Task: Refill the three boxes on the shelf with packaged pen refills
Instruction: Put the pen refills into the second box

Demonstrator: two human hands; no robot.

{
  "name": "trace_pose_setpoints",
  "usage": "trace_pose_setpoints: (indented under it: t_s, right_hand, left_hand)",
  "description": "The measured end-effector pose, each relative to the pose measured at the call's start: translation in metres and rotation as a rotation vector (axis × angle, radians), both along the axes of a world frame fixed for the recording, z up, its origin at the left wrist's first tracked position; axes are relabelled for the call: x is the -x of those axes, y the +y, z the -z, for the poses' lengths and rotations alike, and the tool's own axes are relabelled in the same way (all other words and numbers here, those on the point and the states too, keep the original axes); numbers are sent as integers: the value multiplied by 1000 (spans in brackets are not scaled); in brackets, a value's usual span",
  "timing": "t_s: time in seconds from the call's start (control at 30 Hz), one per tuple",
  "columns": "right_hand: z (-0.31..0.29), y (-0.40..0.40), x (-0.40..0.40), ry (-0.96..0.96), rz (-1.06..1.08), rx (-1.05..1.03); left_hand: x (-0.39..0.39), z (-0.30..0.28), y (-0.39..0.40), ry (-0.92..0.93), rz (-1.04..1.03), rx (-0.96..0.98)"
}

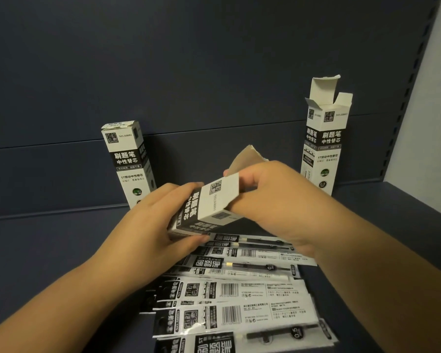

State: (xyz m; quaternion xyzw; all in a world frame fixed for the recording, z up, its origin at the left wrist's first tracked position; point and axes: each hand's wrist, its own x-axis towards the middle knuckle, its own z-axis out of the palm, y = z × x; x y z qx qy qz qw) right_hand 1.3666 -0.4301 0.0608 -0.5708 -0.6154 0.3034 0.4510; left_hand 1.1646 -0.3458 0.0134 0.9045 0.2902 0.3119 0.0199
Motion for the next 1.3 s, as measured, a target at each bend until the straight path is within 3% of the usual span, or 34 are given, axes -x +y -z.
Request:
trace_pose_setpoints:
  t_s: [0.23,0.37,0.53,0.6,0.7,0.77,0.97,1.3]
  right_hand:
    - [0,2,-3,-48,-16,-52]
    - [-10,-5,-13,58,-53,-78]
    - [-7,8,-28,212,135,-51]
    - [-2,14,-35,60,219,-27]
    - [8,14,-39,-611,196,97]
    - [12,12,-35,-876,119,198]
    - [17,11,-27,-963,-130,329]
    - [25,14,-23,-996,-128,294]
  left_hand:
    - [-1,1,2,-18,14,33]
    - [1,-2,2,-88,11,68]
    - [3,-7,4,-185,6,143]
    - [5,-8,4,-222,13,175]
    - [5,-10,4,-239,30,199]
    - [6,-10,4,-244,36,206]
    - [6,-12,3,-270,62,232]
    - [5,-13,2,-263,47,237]
